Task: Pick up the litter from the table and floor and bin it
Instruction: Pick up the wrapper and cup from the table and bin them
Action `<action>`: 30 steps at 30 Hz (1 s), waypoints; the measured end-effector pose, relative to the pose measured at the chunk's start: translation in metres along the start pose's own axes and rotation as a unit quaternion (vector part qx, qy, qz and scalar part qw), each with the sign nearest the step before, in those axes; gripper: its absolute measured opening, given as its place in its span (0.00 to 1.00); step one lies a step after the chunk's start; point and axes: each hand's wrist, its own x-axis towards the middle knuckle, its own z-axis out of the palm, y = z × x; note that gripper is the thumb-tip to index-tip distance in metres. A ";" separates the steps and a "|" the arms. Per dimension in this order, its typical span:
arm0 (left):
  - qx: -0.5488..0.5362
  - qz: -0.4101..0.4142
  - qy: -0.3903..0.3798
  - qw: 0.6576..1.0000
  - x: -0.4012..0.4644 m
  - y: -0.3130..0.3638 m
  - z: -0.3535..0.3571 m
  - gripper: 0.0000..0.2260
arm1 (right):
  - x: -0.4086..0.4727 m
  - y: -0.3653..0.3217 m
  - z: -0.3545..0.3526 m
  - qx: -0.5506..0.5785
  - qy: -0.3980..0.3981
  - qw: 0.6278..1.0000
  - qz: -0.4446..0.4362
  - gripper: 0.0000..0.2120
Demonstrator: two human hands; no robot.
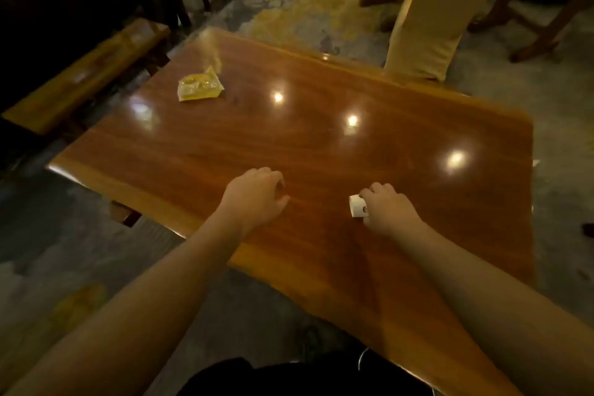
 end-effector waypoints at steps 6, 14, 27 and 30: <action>-0.011 -0.023 -0.057 0.998 0.044 -0.023 0.001 0.17 | 0.037 0.002 0.012 -0.038 -0.090 0.995 0.016 0.33; -0.020 -0.020 -0.046 0.999 0.077 -0.077 -0.012 0.17 | 0.058 -0.008 0.018 -0.051 -0.133 0.988 0.052 0.34; 0.022 -0.022 -0.033 0.999 0.194 -0.287 -0.046 0.20 | 0.140 -0.173 -0.056 0.053 -0.049 0.994 0.079 0.30; 0.069 -0.036 -0.016 0.997 0.241 -0.338 -0.043 0.23 | 0.166 -0.215 -0.072 0.075 -0.039 0.993 0.081 0.29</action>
